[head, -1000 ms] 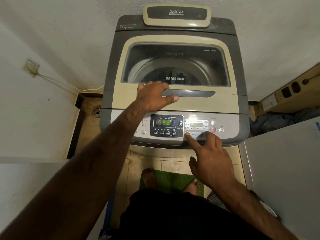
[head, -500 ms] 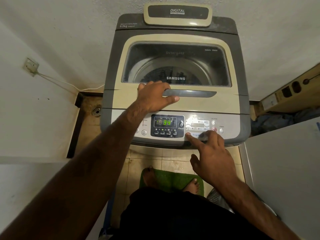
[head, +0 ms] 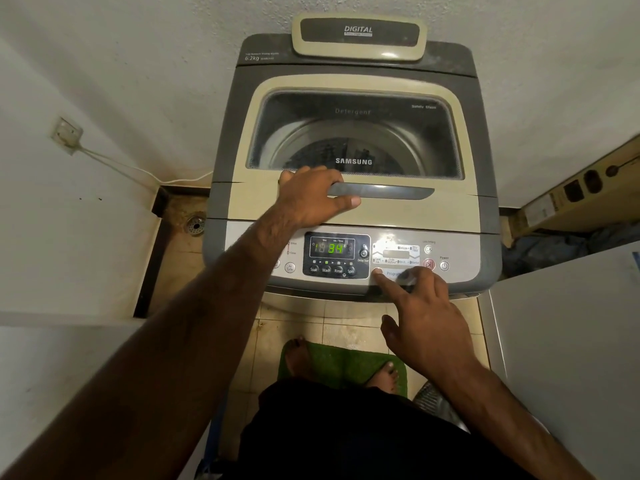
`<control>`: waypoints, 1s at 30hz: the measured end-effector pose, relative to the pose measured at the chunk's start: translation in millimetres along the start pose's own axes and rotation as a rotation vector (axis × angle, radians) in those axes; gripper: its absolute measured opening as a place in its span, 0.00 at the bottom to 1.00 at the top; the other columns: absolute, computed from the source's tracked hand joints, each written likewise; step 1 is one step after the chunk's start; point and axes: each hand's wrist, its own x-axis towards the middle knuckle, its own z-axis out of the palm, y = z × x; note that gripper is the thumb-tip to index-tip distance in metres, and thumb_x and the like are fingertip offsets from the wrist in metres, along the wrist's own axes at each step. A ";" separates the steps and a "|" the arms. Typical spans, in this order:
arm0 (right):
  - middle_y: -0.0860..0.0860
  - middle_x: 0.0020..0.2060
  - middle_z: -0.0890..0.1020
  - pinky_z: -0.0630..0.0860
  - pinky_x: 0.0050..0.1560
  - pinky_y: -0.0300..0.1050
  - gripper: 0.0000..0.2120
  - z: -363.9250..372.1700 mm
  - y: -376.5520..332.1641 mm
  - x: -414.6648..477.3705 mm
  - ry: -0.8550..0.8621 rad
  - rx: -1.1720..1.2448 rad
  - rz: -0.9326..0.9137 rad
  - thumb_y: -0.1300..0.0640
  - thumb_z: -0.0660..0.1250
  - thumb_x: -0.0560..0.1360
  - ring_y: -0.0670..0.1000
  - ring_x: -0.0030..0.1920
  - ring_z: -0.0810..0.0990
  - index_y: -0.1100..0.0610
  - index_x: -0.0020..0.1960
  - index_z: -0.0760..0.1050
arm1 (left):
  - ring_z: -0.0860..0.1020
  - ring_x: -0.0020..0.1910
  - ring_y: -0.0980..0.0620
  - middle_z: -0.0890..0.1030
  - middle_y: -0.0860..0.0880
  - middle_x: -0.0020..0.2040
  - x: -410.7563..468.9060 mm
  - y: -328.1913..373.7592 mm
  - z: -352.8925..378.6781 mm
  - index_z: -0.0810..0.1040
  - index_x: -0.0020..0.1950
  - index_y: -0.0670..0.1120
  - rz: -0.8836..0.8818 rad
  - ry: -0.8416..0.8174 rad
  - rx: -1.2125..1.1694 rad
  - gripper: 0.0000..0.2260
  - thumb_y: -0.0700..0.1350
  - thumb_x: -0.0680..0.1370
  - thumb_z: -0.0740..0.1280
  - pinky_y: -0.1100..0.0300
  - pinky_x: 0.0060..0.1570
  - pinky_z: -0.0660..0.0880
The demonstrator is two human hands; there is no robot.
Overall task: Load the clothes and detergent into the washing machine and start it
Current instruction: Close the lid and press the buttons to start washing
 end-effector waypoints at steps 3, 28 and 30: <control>0.58 0.71 0.70 0.82 0.57 0.57 0.35 -2.6 -1.0 1.2 0.000 0.001 0.004 0.45 0.72 0.74 0.60 0.72 0.68 0.40 0.79 0.64 | 0.74 0.57 0.51 0.74 0.57 0.50 -0.2 -0.2 0.5 0.77 0.54 0.55 -0.001 0.002 -0.003 0.17 0.66 0.77 0.64 0.46 0.64 0.63; 0.58 0.74 0.65 0.80 0.61 0.56 0.38 -11.6 -2.4 0.6 -0.066 -0.025 -0.021 0.43 0.69 0.77 0.59 0.75 0.65 0.40 0.82 0.56 | 0.74 0.59 0.50 0.74 0.56 0.51 -1.6 1.9 -1.2 0.78 0.55 0.53 -0.007 0.008 -0.011 0.18 0.66 0.77 0.65 0.46 0.65 0.62; 0.57 0.75 0.64 0.80 0.63 0.55 0.37 -14.0 -2.9 1.5 -0.074 -0.021 -0.022 0.42 0.68 0.78 0.59 0.76 0.64 0.39 0.82 0.55 | 0.74 0.59 0.50 0.74 0.56 0.51 -1.4 1.8 -0.7 0.78 0.55 0.53 -0.009 0.010 -0.012 0.18 0.66 0.77 0.65 0.46 0.65 0.62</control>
